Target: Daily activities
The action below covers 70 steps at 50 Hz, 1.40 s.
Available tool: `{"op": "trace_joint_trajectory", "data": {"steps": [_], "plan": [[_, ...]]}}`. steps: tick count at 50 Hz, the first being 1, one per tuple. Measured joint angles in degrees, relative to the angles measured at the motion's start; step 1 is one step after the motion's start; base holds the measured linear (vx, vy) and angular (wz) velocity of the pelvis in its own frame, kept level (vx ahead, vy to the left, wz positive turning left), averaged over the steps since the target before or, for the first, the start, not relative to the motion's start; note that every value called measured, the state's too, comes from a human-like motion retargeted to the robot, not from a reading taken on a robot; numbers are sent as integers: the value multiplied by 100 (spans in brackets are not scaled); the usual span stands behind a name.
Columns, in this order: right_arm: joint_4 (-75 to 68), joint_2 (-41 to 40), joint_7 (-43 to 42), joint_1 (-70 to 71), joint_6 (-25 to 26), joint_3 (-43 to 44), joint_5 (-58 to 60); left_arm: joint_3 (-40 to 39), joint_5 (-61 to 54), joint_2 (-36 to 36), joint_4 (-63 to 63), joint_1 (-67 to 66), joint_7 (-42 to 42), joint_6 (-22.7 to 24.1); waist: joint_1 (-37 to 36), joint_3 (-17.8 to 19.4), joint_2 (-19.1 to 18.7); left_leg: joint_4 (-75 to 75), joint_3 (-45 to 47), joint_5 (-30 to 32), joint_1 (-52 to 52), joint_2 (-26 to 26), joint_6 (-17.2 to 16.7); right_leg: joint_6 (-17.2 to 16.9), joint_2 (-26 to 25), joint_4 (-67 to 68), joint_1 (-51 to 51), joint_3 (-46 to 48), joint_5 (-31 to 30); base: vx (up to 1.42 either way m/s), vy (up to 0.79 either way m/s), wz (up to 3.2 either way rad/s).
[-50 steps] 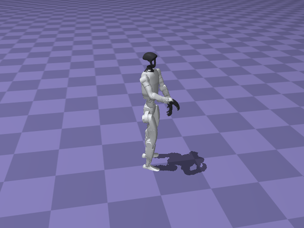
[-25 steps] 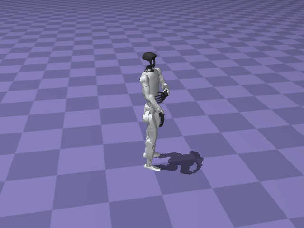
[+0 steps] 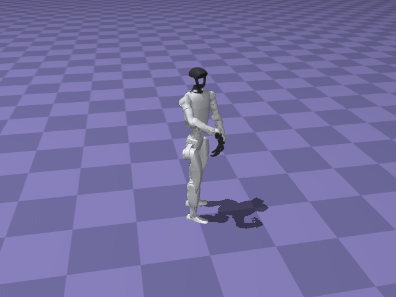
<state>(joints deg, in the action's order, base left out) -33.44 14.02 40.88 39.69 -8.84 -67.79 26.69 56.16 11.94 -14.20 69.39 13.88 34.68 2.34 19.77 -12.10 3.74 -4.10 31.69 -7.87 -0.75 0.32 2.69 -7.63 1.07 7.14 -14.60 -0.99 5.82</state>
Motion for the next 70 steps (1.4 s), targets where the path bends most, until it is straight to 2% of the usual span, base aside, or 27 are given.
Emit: {"op": "trace_joint_trajectory", "data": {"steps": [5, 10, 15, 20, 28, 37, 45, 55, 67, 70], "plan": [[587, -17, 260, 384, -25, -180, 111, -489, 549, -112, 1132, -390, -264, -60, 106, 9, 43, -46, 75, 66, -49, -11, 25, 5, -21, -34, 20, -62, -71, -3, 2, -19], [-568, -159, 245, -199, 109, -30, 609, -1121, 587, -196, 1095, -625, -774, 50, -113, 87, 84, -42, -11, 77, -35, -18, 50, 57, -10, -79, 40, -41, -39, 0, 0, 0], [-2491, -372, -53, -1269, 367, 650, 907, -1810, 19, -279, 172, -1065, -1204, 214, -577, 112, 117, -41, -108, 100, -42, -52, 135, 60, 33, -63, 45, 30, 41, 1, -4, 0], [-3672, -380, -281, -2094, 588, 1593, 680, -2444, -685, -517, -1343, -1770, -1207, 265, -971, 133, 148, 56, -190, 72, -44, -63, 243, 32, 77, -3, 66, 124, 124, 0, -1, 0], [-4038, -195, -526, -2746, 750, 2812, -92, -3083, -1370, -928, -3041, -2852, -651, 184, -1267, 173, 167, 262, -225, -30, -31, -44, 294, -48, 125, 33, 126, 255, 202, 0, 0, 0], [-4026, -183, -996, -2900, 773, 3498, -855, -3369, -1700, -898, -2918, -3310, -336, -44, -1412, 216, 195, 354, -226, -90, -12, -49, 273, -129, 171, 13, 160, 396, 268, 0, 0, 0], [-3957, -329, -1275, -2615, 674, 3438, -1102, -3352, -1551, -658, -2089, -3072, -446, -103, -1600, 241, 269, 392, -294, -77, 51, -84, 298, -136, 240, 63, 115, 523, 339, 0, 0, 0], [-3728, -490, -1116, -2177, 535, 2874, -1117, -3094, -1181, -464, -1274, -2576, -405, -95, -1939, 240, 402, 433, -437, 18, 196, -106, 343, -56, 308, -11, 91, 679, 327, 0, 0, 0], [-3776, -618, -774, -2253, 497, 2424, -815, -2840, -1185, -295, -1189, -2262, -210, 3, -2219, 280, 432, 783, -499, 81, 536, -30, 417, -71, 273, -445, 139, 598, 19, 0, 0, -2], [-3972, -620, -715, -2392, 544, 2419, -676, -2808, -1251, -250, -1236, -2263, -193, 18, -2282, 304, 383, 967, -770, -39, 755, -23, 358, -98, 216, -521, 142, 443, -67, 0, -1, -45]]}}
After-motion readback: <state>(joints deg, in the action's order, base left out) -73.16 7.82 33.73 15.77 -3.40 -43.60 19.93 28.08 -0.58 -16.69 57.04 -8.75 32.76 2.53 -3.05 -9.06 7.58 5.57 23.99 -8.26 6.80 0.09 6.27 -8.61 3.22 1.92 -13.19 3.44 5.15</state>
